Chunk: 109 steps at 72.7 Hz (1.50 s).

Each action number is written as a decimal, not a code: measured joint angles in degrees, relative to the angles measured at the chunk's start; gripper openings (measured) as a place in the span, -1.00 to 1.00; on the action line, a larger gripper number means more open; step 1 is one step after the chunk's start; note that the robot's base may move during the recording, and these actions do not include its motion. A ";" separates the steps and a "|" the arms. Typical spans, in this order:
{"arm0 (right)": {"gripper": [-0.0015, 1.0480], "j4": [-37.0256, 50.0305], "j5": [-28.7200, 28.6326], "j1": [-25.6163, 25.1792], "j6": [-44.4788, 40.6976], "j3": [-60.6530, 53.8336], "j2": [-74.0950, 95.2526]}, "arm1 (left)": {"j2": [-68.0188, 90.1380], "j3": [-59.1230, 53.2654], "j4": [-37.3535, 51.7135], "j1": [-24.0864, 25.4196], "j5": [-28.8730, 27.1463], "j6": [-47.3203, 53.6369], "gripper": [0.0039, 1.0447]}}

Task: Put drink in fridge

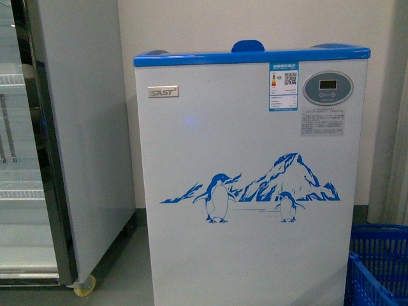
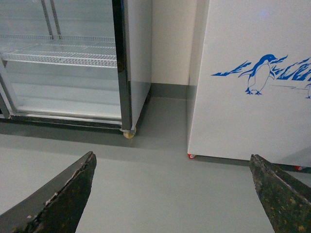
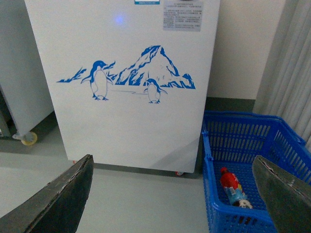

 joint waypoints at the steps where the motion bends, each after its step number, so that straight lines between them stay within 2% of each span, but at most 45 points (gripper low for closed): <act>1: 0.86 0.00 0.00 0.00 0.00 0.00 0.00 | 0.00 0.00 0.00 0.00 0.00 0.00 0.85; 109: 0.86 0.00 0.00 0.00 0.00 0.00 -0.02 | 0.07 0.00 0.00 0.00 -0.02 0.00 0.85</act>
